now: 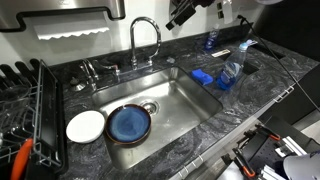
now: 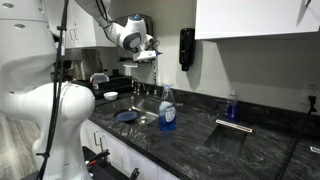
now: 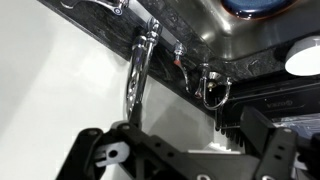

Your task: Move the tap

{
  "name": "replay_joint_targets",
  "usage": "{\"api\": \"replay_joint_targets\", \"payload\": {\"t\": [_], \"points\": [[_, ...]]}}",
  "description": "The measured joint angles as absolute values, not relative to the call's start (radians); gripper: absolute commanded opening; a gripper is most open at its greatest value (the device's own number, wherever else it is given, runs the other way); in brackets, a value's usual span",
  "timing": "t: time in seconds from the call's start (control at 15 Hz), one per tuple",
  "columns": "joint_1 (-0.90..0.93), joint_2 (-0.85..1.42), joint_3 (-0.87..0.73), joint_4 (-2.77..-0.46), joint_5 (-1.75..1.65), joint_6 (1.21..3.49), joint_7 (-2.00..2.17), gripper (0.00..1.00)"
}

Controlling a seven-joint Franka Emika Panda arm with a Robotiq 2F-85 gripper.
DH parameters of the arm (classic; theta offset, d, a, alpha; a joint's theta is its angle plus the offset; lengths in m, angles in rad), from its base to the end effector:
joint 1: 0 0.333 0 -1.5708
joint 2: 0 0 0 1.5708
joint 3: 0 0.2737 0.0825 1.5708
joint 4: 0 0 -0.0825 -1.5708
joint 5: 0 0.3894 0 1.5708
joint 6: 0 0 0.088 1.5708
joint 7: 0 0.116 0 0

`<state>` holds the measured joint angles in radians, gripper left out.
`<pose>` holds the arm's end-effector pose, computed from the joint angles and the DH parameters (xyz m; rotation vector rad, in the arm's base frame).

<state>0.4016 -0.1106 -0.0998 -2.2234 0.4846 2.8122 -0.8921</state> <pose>0.5483 0.1474 0.4468 -2.6135 -1.0841 -1.1014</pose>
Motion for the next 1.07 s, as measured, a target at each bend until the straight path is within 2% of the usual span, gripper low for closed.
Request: {"api": "replay_joint_targets", "payload": {"t": [0.4, 1.07], "points": [[0.398, -0.027, -0.142, -2.169, 0.493, 2.808, -0.923, 1.00], [0.402, 0.067, -0.139, -2.039, 0.760, 2.722, -1.139, 1.00]]}}
